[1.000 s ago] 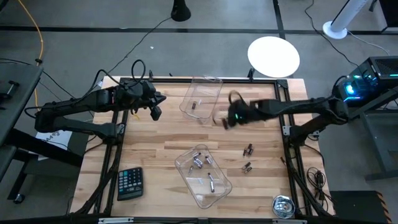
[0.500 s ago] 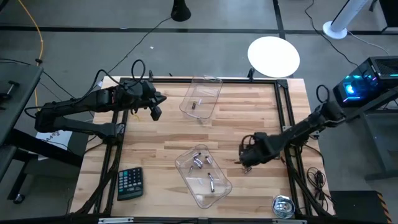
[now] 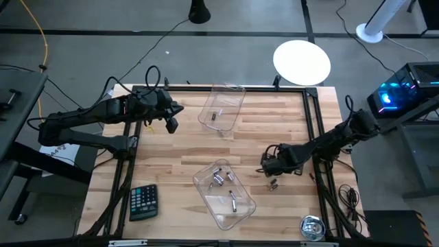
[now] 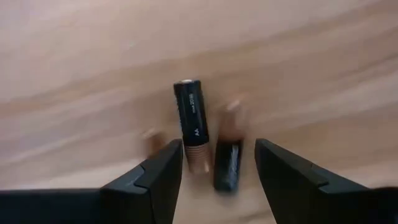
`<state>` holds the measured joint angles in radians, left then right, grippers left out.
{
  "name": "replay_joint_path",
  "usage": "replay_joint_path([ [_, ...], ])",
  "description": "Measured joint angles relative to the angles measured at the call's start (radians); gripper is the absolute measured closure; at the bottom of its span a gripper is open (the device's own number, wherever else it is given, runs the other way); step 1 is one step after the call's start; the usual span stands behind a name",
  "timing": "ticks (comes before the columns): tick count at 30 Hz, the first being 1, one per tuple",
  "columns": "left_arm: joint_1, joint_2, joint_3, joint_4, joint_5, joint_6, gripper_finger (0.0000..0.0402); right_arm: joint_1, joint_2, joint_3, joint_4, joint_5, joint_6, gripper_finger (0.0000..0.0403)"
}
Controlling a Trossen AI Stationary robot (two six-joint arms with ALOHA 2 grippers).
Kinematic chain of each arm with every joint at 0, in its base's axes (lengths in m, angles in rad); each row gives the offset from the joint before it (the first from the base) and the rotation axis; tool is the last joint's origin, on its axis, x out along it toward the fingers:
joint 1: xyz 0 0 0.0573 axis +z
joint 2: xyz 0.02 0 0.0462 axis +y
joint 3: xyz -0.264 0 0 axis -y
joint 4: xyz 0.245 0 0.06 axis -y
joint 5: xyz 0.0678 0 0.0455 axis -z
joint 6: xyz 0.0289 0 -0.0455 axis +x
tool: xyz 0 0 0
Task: Sort batteries
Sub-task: Put the black battery into the top transparent bin
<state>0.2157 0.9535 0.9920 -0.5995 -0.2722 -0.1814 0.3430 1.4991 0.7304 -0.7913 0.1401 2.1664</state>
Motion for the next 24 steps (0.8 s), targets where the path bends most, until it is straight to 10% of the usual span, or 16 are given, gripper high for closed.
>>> replay_joint_path([
  [24, 0.000, 0.002, 0.000, 0.000, -0.008, -0.007, 0.0402, 0.015, 0.017, -0.006, -0.034, -0.096, -0.047, 0.0267],
])
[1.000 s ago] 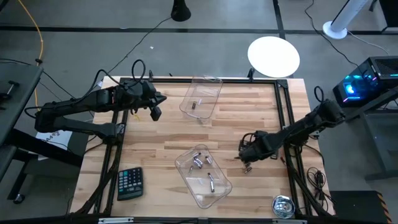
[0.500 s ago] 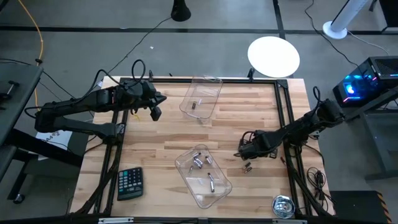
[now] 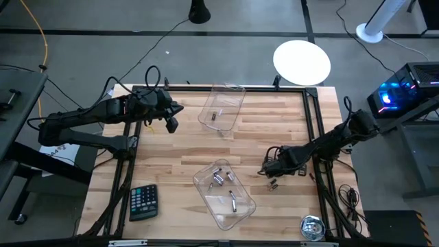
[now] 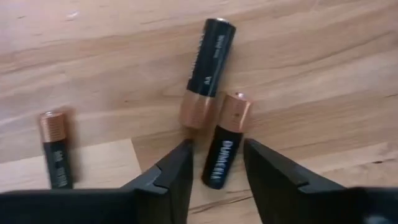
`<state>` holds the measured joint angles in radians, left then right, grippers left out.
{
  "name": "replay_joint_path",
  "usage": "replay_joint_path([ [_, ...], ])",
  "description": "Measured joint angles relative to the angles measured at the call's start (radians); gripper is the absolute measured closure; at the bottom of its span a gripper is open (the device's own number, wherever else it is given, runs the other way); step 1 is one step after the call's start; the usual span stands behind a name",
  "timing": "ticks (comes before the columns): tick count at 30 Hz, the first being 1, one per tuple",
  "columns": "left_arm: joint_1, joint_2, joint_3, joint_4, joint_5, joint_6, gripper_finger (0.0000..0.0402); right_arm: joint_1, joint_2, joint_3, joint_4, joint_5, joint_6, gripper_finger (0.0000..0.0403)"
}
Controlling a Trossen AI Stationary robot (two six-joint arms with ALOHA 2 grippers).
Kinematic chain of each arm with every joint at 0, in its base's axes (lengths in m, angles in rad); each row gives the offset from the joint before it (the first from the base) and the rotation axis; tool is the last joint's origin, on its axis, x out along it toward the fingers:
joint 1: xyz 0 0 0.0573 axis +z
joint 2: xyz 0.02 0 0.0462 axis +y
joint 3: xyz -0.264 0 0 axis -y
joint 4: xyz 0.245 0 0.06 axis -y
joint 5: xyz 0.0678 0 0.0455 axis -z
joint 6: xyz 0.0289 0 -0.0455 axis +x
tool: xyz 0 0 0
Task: Sort batteries
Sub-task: Put the black battery into the top transparent bin
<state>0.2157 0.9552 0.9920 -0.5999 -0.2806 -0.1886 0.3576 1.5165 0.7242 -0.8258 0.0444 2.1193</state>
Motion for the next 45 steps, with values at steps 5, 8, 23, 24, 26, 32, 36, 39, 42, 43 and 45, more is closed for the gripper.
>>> replay_joint_path([
  [5, 0.000, 0.005, 0.000, 0.000, 0.000, 0.000, 0.0401, 0.005, 0.037, 0.006, 0.007, 0.020, -0.017, 0.0324],
  [8, 0.000, 0.007, 0.000, -0.003, 0.000, 0.000, 0.0402, 0.012, 0.038, 0.018, 0.004, 0.034, -0.058, 0.0377],
  [23, 0.000, 0.007, 0.000, -0.001, 0.007, -0.018, 0.0402, -0.124, -0.069, 0.366, -0.293, 0.519, -0.362, 0.0383],
  [24, 0.000, 0.007, 0.000, -0.001, 0.008, -0.018, 0.0402, -0.174, -0.069, 0.367, -0.211, 0.536, -0.446, 0.0383],
  [26, 0.000, 0.007, 0.000, -0.001, 0.008, -0.021, 0.0401, -0.277, -0.067, 0.352, 0.009, 0.536, -0.645, 0.0383],
  [32, 0.000, 0.007, 0.000, -0.001, 0.009, -0.045, 0.0402, -0.523, -0.007, 0.346, 0.520, 0.415, -1.075, 0.0367],
  [36, 0.000, 0.007, 0.000, -0.001, 0.009, -0.046, 0.0402, -0.628, 0.025, 0.348, 0.633, 0.332, -1.103, 0.0326],
  [39, 0.000, 0.007, 0.000, -0.002, 0.008, -0.046, 0.0402, -0.667, 0.034, 0.349, 0.689, 0.255, -1.114, 0.0292],
  [42, 0.000, 0.007, 0.000, -0.002, 0.008, -0.047, 0.0401, -0.674, 0.034, 0.350, 0.715, 0.235, -1.142, 0.0259],
  [43, 0.000, 0.007, 0.000, -0.002, 0.008, -0.047, 0.0401, -0.675, 0.034, 0.350, 0.720, 0.233, -1.155, 0.0249],
  [45, 0.000, 0.007, 0.000, -0.002, 0.008, -0.047, 0.0401, -0.674, 0.030, 0.350, 0.708, 0.219, -1.184, 0.0230],
])
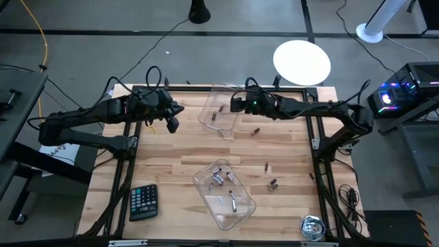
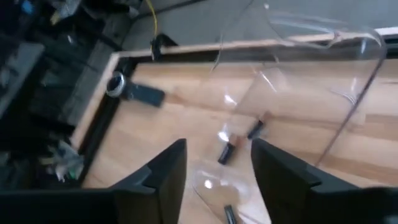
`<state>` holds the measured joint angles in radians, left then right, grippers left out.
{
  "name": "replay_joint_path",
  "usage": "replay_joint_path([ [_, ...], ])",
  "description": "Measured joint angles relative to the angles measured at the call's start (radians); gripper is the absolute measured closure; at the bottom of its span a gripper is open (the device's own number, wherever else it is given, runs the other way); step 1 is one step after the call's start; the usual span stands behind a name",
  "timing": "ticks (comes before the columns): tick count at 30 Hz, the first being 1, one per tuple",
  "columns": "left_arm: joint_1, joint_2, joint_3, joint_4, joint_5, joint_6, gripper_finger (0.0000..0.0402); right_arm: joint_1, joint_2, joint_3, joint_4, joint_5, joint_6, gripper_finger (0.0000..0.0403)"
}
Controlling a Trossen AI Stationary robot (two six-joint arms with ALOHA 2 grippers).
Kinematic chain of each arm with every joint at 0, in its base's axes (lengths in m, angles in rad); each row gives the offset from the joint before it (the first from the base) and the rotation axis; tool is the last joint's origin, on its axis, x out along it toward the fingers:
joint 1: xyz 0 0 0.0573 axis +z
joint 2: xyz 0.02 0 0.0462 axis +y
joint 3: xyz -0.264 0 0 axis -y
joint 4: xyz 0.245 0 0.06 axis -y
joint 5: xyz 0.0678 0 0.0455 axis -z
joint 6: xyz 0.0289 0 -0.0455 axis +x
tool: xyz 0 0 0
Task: Sort batteries
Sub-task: Put the black battery into the top transparent bin
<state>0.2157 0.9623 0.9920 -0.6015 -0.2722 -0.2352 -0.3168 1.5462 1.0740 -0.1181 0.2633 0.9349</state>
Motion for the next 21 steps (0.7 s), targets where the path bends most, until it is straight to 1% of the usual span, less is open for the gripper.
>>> replay_joint_path([
  [1, 0.000, 0.000, 0.000, 0.000, 0.000, 0.000, 0.0401, 0.000, -0.002, 0.000, -0.026, -0.005, -0.007, 0.0223],
  [3, 0.000, 0.000, 0.000, -0.003, 0.000, 0.000, 0.0401, 0.001, -0.004, 0.003, -0.140, -0.013, 0.037, 0.0215],
  [6, 0.000, 0.001, 0.000, -0.008, 0.000, 0.000, 0.0401, 0.006, 0.003, -0.010, -0.388, 0.008, 0.143, 0.0212],
  [8, 0.000, 0.005, 0.000, -0.008, 0.000, 0.000, 0.0402, 0.015, 0.007, -0.040, -0.495, 0.022, 0.238, 0.0212],
  [9, 0.000, 0.006, 0.000, -0.008, 0.000, 0.000, 0.0401, 0.016, 0.007, -0.063, -0.519, 0.020, 0.278, 0.0212],
  [11, 0.000, 0.014, 0.000, -0.006, -0.001, 0.000, 0.0401, 0.017, 0.007, -0.113, -0.477, 0.012, 0.335, 0.0211],
  [15, 0.000, 0.039, 0.000, -0.008, 0.000, -0.007, 0.0402, 0.004, 0.023, -0.188, -0.310, -0.003, 0.410, 0.0211],
  [18, 0.000, 0.063, 0.000, -0.007, 0.000, -0.019, 0.0401, -0.018, 0.072, -0.192, -0.280, -0.007, 0.452, 0.0211],
  [21, -0.002, 0.088, 0.000, -0.006, 0.004, -0.018, 0.0402, -0.050, 0.144, -0.164, -0.248, -0.023, 0.462, 0.0211],
])
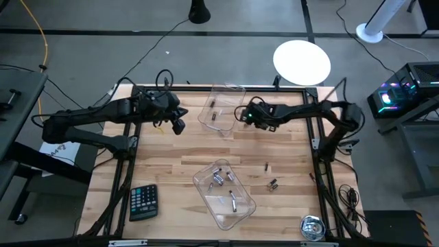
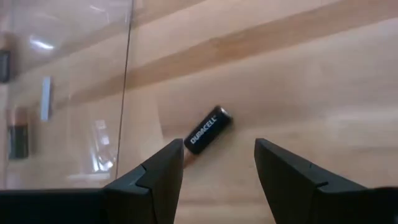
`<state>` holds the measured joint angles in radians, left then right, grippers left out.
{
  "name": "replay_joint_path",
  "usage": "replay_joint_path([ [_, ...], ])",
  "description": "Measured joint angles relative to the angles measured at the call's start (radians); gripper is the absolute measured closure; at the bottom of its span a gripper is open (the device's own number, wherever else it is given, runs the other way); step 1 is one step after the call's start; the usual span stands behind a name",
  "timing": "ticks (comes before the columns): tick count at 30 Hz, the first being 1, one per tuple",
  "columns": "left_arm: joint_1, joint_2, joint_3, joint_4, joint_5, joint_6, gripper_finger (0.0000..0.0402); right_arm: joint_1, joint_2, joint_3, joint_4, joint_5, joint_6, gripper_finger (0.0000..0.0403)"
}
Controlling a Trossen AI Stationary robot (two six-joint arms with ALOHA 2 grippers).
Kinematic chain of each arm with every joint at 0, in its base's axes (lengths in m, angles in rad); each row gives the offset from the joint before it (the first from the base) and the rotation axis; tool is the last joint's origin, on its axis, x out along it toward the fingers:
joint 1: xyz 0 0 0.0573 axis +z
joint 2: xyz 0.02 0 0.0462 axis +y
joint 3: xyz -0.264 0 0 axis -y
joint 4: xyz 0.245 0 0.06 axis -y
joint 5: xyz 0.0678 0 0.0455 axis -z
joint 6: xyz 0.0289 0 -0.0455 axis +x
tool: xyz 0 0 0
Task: Sort batteries
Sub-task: Put the black battery into the top transparent bin
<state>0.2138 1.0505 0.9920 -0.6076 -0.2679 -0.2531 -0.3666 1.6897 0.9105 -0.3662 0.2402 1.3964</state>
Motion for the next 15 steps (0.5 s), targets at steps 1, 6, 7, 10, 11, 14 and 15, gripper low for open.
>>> replay_joint_path([
  [1, 0.000, 0.006, 0.000, -0.002, 0.011, 0.000, 0.0402, -0.011, 0.026, 0.014, 0.008, -0.010, 0.001, 0.0211],
  [6, -0.001, 0.024, 0.000, -0.008, 0.057, 0.000, 0.0401, -0.061, 0.141, 0.114, 0.016, -0.031, 0.010, 0.0211],
  [7, -0.001, 0.023, 0.000, -0.012, 0.057, 0.000, 0.0401, -0.070, 0.163, 0.140, 0.013, -0.041, -0.004, 0.0211],
  [10, -0.001, 0.023, 0.000, -0.024, 0.058, 0.000, 0.0402, -0.095, 0.217, 0.199, -0.055, -0.102, -0.044, 0.0211],
  [11, -0.001, 0.022, 0.000, -0.031, 0.058, 0.000, 0.0402, -0.098, 0.233, 0.214, -0.077, -0.119, -0.066, 0.0211],
  [14, -0.001, 0.020, 0.000, -0.033, 0.057, 0.001, 0.0402, -0.095, 0.254, 0.230, -0.141, -0.134, -0.142, 0.0211],
  [15, -0.001, 0.020, 0.000, -0.033, 0.057, 0.002, 0.0401, -0.091, 0.254, 0.230, -0.155, -0.135, -0.171, 0.0213],
])
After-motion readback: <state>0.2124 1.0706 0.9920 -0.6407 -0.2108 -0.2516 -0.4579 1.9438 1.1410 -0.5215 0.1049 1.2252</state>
